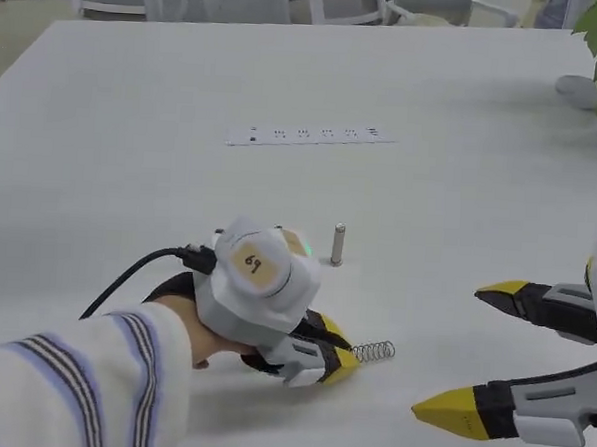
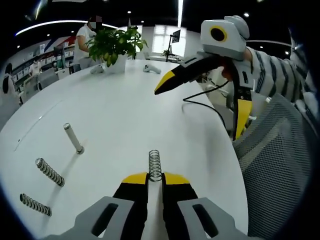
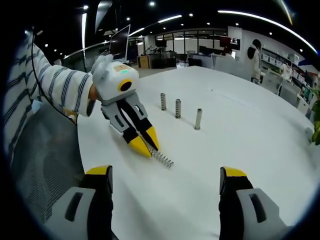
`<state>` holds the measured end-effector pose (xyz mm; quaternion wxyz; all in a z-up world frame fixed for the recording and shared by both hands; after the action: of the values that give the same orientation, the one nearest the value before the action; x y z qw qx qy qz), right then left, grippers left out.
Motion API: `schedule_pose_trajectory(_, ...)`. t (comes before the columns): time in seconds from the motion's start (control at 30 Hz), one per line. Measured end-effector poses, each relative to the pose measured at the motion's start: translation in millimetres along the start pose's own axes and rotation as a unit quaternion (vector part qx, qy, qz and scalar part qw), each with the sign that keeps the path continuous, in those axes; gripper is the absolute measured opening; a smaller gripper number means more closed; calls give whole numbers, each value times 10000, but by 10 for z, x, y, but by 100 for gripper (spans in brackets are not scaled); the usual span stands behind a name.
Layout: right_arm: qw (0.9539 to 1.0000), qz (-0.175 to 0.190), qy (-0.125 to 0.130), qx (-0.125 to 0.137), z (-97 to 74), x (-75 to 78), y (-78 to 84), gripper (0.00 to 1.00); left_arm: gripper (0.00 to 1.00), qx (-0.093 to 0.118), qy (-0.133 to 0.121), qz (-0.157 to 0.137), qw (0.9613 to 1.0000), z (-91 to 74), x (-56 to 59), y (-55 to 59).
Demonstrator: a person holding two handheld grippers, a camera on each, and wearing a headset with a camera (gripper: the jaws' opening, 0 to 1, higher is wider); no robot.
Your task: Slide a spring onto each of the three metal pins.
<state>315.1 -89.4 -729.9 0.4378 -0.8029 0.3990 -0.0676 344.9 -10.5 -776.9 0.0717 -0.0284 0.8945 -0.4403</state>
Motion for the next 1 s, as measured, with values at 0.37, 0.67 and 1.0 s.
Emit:
schedule_pose_trajectory(0.37,9994,-199,-198,-178,60,-12,12,82,2,11,-272,-39,9996,-212,-53,60)
schedule_pose_trajectory(0.67,9973,-462,-504,-252,127,-60,-2,77,2,430,-480,-295,9975,-498,-78,-72)
schedule_pose_trajectory(1.0,9919,-688,-1057,-146,257,-173,-163,55,2,522,-506,-61,9973,-697,-3,-119)
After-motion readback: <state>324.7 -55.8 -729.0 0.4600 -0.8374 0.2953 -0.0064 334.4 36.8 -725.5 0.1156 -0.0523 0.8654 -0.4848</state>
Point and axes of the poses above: the centre of the closed fingertips' face, and the gripper's own axes: z roughly forward along the fingers, x roughly to its right, y roughly out of its underside, the point moved 2 cm from there along -z, roughly backward along the fingers, and after that the axes turned 13 degrees about z, right-handed, at the moved point
